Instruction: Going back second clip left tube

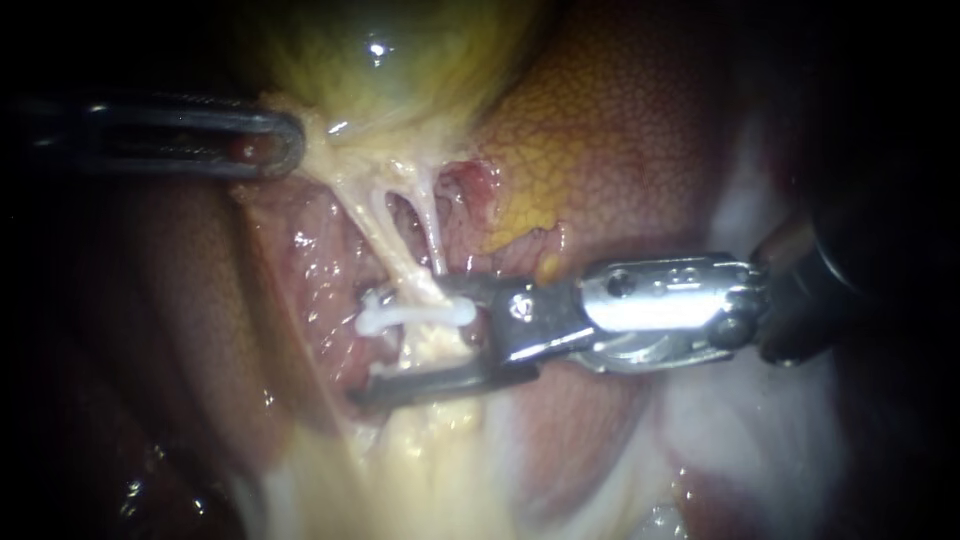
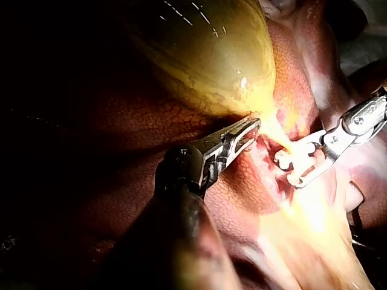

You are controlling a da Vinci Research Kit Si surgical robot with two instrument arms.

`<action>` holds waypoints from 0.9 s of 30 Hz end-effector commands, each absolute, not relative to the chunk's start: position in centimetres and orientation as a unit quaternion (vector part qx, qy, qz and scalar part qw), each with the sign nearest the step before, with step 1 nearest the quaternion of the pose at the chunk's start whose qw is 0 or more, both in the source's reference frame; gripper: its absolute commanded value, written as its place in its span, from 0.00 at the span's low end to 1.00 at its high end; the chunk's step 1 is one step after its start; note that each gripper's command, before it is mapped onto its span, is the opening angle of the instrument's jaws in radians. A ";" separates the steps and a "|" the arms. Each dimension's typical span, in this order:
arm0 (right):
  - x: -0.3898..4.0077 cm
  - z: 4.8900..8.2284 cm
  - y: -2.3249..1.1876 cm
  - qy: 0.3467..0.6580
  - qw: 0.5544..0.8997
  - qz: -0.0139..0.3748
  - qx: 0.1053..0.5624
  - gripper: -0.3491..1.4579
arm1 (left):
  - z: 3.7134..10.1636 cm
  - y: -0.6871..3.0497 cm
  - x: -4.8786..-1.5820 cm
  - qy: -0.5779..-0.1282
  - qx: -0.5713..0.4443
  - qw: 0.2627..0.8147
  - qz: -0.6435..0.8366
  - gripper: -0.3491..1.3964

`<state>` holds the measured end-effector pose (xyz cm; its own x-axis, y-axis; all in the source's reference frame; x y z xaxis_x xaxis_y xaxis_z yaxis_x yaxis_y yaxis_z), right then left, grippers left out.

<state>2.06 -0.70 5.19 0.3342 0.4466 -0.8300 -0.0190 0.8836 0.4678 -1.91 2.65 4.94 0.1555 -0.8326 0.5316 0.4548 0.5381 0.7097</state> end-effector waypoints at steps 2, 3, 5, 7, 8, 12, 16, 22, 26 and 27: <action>2.01 5.17 -0.68 0.558 0.795 0.145 0.188 0.47 | 4.94 2.65 -1.91 -0.480 0.197 0.734 -0.438 0.00; 1.98 5.15 -0.67 0.558 0.796 0.142 0.184 0.47 | 4.94 2.65 -1.91 -0.480 0.197 0.734 -0.438 0.00; 1.93 5.13 -0.65 0.558 0.797 0.142 0.183 0.47 | 4.94 2.65 -1.91 -0.480 0.197 0.734 -0.438 0.00; 1.89 5.11 -0.64 0.559 0.797 0.139 0.182 0.47 | 4.94 2.65 -1.91 -0.480 0.197 0.734 -0.438 0.00; 1.87 5.10 -0.64 0.559 0.797 0.139 0.183 0.47 | 4.94 2.65 -1.91 -0.480 0.197 0.734 -0.438 0.00; 1.81 5.09 -0.65 0.561 0.798 0.131 0.179 0.47 | 4.94 2.65 -1.91 -0.480 0.197 0.734 -0.438 0.00; 1.68 5.01 -0.67 0.565 0.799 0.114 0.173 0.47 | 4.94 2.65 -1.90 -0.480 0.197 0.734 -0.438 0.00; 1.42 4.84 -0.58 0.565 0.803 0.107 0.158 0.47 | 4.94 2.65 -1.89 -0.480 0.197 0.734 -0.438 0.00; 1.26 4.79 -0.53 0.563 0.807 0.102 0.144 0.47 | 4.94 2.65 -1.89 -0.480 0.197 0.734 -0.438 0.00; 1.23 4.78 -0.52 0.563 0.807 0.104 0.145 0.47 | 4.94 2.65 -1.89 -0.480 0.197 0.734 -0.438 0.00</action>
<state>1.19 -0.52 4.77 0.3470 0.3254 -0.8796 -0.0052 0.9385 0.3452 -1.89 2.65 4.94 0.1562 -0.8324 0.5317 0.4536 0.5387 0.7100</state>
